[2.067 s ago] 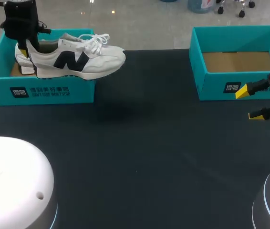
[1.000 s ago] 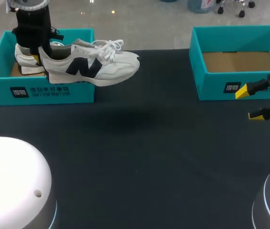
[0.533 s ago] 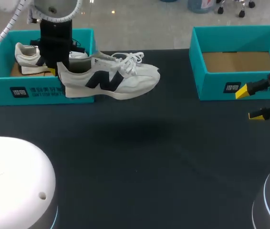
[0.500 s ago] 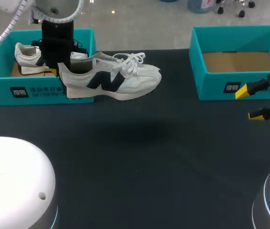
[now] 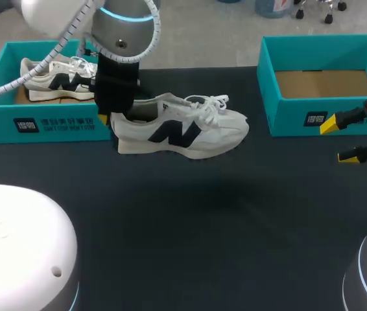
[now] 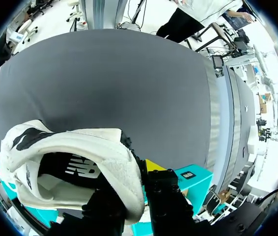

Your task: Take the shoe out of the shoebox, open the shoe tongue, remove and reinsert the insole, then place the shoe into the shoebox

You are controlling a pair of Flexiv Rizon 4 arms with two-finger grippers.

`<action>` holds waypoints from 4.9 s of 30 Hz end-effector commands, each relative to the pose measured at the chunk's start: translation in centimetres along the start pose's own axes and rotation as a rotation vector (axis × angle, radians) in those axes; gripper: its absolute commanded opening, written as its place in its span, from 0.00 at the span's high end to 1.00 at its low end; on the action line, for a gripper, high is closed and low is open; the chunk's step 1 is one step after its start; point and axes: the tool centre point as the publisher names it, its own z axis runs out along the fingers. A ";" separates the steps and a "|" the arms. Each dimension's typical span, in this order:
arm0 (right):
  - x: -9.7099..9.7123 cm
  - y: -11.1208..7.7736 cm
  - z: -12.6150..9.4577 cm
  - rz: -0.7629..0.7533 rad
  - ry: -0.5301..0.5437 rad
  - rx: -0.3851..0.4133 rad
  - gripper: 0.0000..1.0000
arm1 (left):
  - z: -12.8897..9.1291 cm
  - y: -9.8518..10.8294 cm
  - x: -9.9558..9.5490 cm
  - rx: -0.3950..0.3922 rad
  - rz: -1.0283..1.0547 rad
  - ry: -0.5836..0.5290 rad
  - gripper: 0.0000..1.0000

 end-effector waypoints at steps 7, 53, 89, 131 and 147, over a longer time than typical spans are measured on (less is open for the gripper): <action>0.0 0.0 0.0 0.001 -0.001 0.000 0.00 | 0.9 -2.4 -2.7 0.006 0.051 -0.072 1.00; 0.0 0.0 0.0 0.001 -0.001 0.000 0.00 | 18.7 -3.7 -7.8 0.022 0.071 -0.091 1.00; 0.0 0.0 0.0 0.001 -0.001 0.000 0.00 | 11.7 -5.5 -3.9 0.046 -0.141 -0.706 0.00; 0.0 0.0 0.0 0.001 -0.001 0.000 0.00 | 12.2 -5.5 -1.0 0.576 -0.666 -1.336 0.00; 0.0 0.0 0.0 0.001 -0.001 0.000 0.00 | 12.2 -5.5 -1.0 0.576 -0.666 -1.336 0.00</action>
